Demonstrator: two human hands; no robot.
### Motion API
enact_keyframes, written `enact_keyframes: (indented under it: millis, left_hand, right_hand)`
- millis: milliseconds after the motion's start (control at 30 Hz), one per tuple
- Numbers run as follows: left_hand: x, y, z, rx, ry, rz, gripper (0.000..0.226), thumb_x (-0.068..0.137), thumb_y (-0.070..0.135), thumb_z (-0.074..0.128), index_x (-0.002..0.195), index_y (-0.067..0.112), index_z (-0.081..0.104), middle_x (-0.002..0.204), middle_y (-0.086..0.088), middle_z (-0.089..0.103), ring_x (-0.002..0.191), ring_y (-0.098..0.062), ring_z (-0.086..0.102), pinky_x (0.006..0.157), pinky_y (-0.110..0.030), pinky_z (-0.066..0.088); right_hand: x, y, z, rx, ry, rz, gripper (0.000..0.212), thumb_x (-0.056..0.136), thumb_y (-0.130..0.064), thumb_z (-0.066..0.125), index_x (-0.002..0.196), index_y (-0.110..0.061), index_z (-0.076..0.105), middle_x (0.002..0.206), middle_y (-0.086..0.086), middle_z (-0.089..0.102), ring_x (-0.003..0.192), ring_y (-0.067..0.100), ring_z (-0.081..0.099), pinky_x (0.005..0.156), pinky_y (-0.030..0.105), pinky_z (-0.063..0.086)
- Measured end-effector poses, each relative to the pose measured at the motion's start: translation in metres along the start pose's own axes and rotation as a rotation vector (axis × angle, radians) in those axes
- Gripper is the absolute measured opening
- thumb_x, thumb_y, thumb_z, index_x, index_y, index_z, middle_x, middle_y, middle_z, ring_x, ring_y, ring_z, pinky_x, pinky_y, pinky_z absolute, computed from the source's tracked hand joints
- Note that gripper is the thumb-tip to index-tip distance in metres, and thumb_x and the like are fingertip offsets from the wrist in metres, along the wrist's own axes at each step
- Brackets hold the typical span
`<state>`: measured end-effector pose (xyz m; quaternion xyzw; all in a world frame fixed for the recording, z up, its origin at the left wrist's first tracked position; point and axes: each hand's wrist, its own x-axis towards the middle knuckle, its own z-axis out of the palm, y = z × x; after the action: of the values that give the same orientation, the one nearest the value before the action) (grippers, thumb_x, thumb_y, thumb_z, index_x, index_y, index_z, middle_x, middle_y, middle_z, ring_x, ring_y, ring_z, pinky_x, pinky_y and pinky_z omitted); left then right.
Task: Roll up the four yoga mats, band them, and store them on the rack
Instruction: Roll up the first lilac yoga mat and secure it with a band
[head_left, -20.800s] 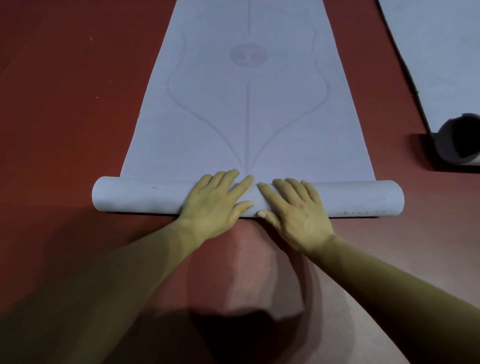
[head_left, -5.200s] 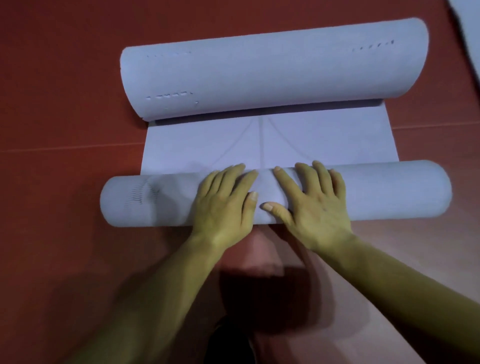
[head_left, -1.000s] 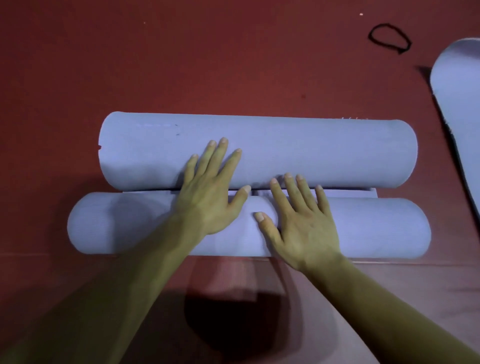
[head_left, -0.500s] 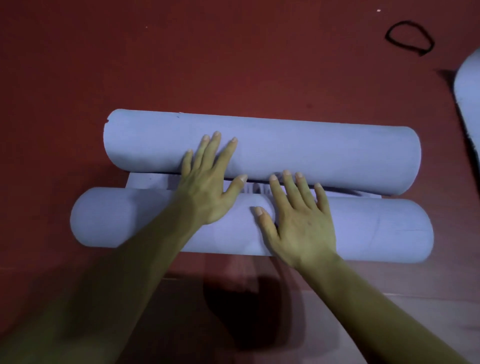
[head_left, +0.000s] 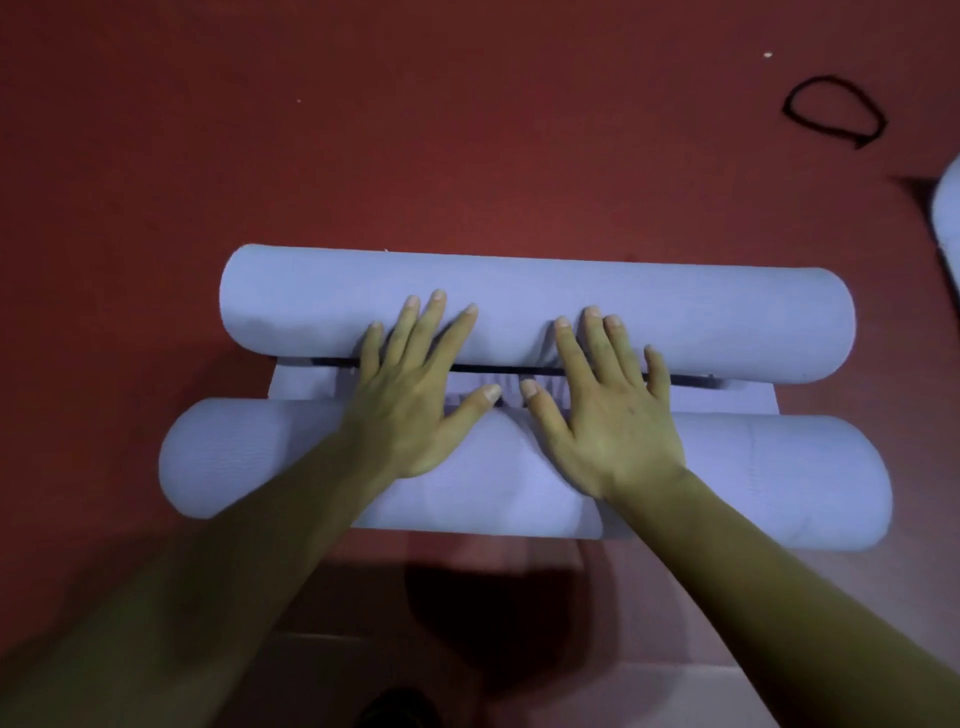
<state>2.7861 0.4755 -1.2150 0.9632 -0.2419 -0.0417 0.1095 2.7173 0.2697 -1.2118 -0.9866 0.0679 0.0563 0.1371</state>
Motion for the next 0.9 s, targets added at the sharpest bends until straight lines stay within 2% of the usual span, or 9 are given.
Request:
enact_keyframes:
  millis: [67,200,367,500,633,733,900]
  left_hand:
    - [0.013,-0.003,-0.001,-0.015,0.008,-0.018,0.085,0.087,0.075,0.021,0.160,0.034,0.015,0.170,0.001,0.001,0.157,-0.023,-0.002,0.124,-0.052,0.004]
    - [0.034,-0.007,0.000,-0.051,-0.015,-0.032,0.085,0.085,0.077,0.019,0.160,0.037,0.013,0.170,0.002,-0.004,0.156,-0.021,-0.009,0.124,-0.049,-0.003]
    - [0.043,-0.008,-0.004,-0.014,0.141,0.019,0.076,0.094,0.068,0.028,0.157,0.026,0.031,0.167,-0.007,0.021,0.155,-0.029,0.016,0.122,-0.055,0.013]
    - [0.048,-0.004,-0.002,-0.027,0.069,0.030,0.085,0.089,0.078,0.021,0.160,0.031,0.021,0.169,-0.004,0.013,0.156,-0.025,0.008,0.123,-0.051,0.005]
    - [0.078,-0.010,-0.004,-0.061,0.004,-0.086,0.085,0.087,0.083,0.012,0.160,0.039,0.006,0.170,0.000,-0.004,0.155,-0.021,-0.011,0.124,-0.047,-0.006]
    - [0.095,-0.012,-0.006,-0.059,-0.022,-0.088,0.083,0.087,0.077,0.011,0.160,0.038,0.004,0.170,-0.002,-0.005,0.155,-0.021,-0.015,0.124,-0.047,-0.010]
    - [0.098,-0.011,-0.009,-0.053,0.001,-0.066,0.087,0.084,0.083,0.009,0.159,0.040,0.001,0.170,-0.002,-0.001,0.156,-0.021,-0.010,0.124,-0.047,-0.007]
  right_hand:
    - [0.000,0.000,-0.003,0.005,0.045,-0.003,0.084,0.095,-0.072,0.007,0.164,-0.025,0.013,0.172,0.002,0.004,0.159,0.020,-0.002,0.124,0.050,0.001]
    - [-0.005,0.002,-0.001,-0.009,0.000,-0.037,0.093,0.089,-0.084,0.000,0.164,-0.029,0.008,0.172,0.003,0.000,0.159,0.019,-0.005,0.124,0.049,0.001]
    - [0.028,0.011,-0.002,0.026,-0.012,-0.017,0.086,0.090,-0.084,0.007,0.162,-0.038,-0.005,0.171,0.004,-0.013,0.156,0.017,-0.018,0.123,0.051,-0.007]
    - [0.056,0.011,-0.011,0.014,0.003,0.035,0.083,0.093,-0.079,0.008,0.163,-0.036,0.001,0.172,0.007,-0.007,0.158,0.021,-0.011,0.124,0.054,-0.003]
    - [0.048,0.005,-0.014,0.001,0.120,-0.003,0.082,0.095,-0.075,0.007,0.163,-0.030,0.013,0.171,0.009,0.011,0.158,0.025,0.005,0.122,0.054,0.004]
    - [0.032,0.003,-0.004,-0.029,0.105,-0.045,0.083,0.095,-0.079,0.014,0.163,-0.032,0.015,0.171,0.009,0.009,0.159,0.024,0.002,0.122,0.051,0.002]
    - [0.057,0.008,-0.004,-0.029,0.102,-0.024,0.083,0.094,-0.082,0.012,0.163,-0.038,-0.002,0.172,0.006,-0.007,0.157,0.019,-0.016,0.124,0.049,-0.006]
